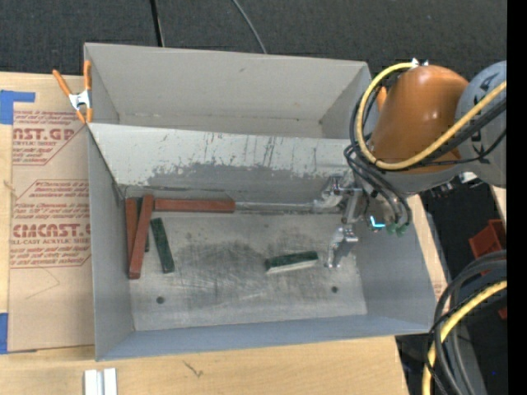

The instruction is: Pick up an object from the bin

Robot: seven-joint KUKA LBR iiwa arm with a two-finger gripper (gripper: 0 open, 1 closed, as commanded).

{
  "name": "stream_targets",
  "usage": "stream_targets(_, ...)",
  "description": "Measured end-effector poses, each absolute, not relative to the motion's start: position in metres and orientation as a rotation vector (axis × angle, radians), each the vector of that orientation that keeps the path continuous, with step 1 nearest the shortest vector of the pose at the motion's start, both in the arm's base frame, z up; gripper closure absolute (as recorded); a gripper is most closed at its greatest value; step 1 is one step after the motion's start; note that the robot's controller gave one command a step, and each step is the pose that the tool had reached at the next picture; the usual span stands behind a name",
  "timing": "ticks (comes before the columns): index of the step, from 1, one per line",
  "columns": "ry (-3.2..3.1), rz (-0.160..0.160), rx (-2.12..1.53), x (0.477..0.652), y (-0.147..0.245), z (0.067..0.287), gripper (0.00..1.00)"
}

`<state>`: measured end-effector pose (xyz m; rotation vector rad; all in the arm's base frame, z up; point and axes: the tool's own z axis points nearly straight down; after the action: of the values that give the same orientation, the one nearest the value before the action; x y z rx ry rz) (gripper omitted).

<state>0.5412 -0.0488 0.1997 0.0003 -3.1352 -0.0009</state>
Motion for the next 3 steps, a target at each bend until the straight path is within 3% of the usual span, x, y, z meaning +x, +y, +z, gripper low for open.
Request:
stream_targets(1, -3.140, 0.000, 0.001, 0.542, -0.049, 0.203, 0.00)
stream_targets(2, -3.142, 0.000, 0.068, 0.566, -0.055, 0.235, 0.00)
stream_targets(3, -3.153, 0.003, 0.094, 0.565, -0.054, 0.204, 0.00)
